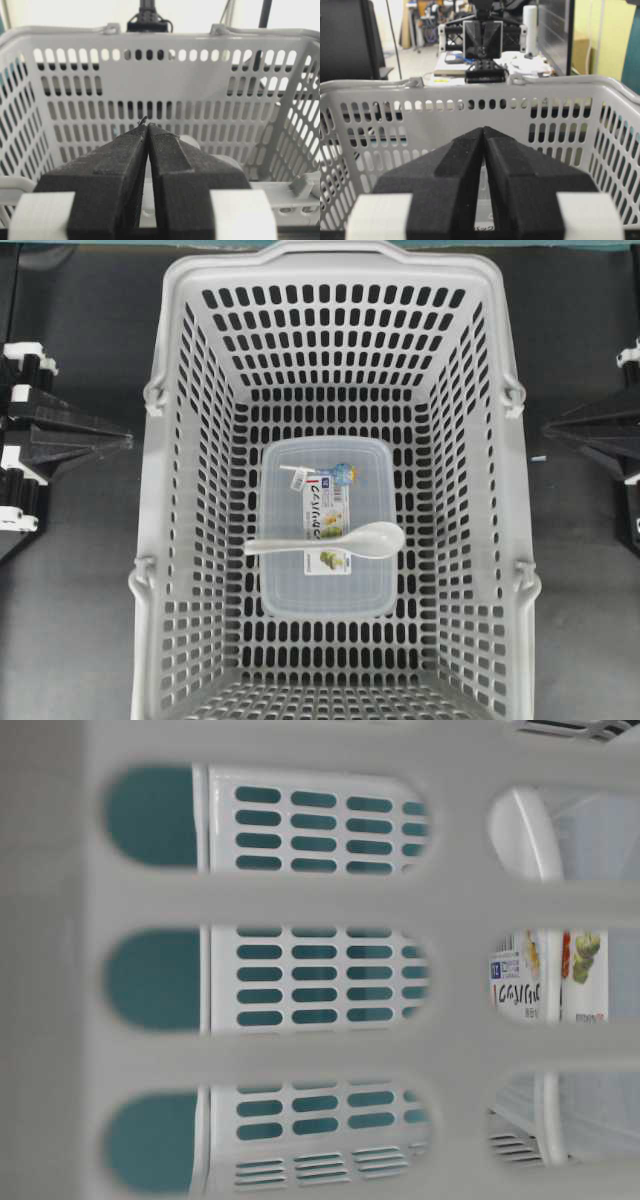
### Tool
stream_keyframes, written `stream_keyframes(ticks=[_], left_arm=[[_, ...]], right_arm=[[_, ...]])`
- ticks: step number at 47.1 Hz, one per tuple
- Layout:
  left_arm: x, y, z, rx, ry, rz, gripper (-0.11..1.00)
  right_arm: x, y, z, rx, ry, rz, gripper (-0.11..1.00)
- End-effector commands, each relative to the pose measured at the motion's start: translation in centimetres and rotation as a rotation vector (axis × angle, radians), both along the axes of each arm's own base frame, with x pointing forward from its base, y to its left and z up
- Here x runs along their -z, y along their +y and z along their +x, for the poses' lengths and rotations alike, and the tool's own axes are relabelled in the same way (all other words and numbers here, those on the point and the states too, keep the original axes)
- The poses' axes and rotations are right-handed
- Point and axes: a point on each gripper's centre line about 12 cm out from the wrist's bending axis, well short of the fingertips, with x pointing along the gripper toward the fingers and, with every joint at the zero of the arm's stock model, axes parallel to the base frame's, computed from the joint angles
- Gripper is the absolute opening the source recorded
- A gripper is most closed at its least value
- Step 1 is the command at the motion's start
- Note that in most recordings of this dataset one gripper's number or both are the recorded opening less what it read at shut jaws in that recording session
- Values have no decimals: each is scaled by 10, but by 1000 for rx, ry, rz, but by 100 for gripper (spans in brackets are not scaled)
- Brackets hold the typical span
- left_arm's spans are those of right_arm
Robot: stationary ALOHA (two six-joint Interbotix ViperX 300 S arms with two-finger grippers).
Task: Pick up the chinese spoon from the shopping basket with the left arm.
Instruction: 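Move the left gripper over the basket toward the white spoon, then lower the open left gripper around the white spoon's handle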
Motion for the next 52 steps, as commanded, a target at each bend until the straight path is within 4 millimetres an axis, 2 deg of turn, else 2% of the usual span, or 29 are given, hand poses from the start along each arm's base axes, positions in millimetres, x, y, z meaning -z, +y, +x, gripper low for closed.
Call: stream_keyframes(ticks=[1,5,17,31,34,38,42,45,48,52], left_arm=[[-23,-2,10,9,18,26,6],[-34,-1,17,5,83,22,0],[-64,-7,45,26,257,28,0],[-72,-22,100,62,485,40,0],[-72,-25,113,67,526,44,0],[-67,-28,130,69,612,49,0],[-59,-29,145,65,719,55,0],[-54,-29,155,62,777,58,0],[-53,-30,163,62,811,60,0],[-49,-33,174,64,841,63,0]], right_arm=[[-7,-1,2,5,-18,11,0],[-7,-2,2,10,-17,14,0],[-5,-2,2,10,-5,41,0],[-4,-2,2,4,12,122,3],[-4,-2,2,4,12,122,11],[-4,-2,2,4,13,121,29],[-4,-2,2,4,12,118,52],[-5,-2,2,4,12,116,66],[-4,-2,3,4,15,116,71],[-4,-2,2,4,15,116,70]])
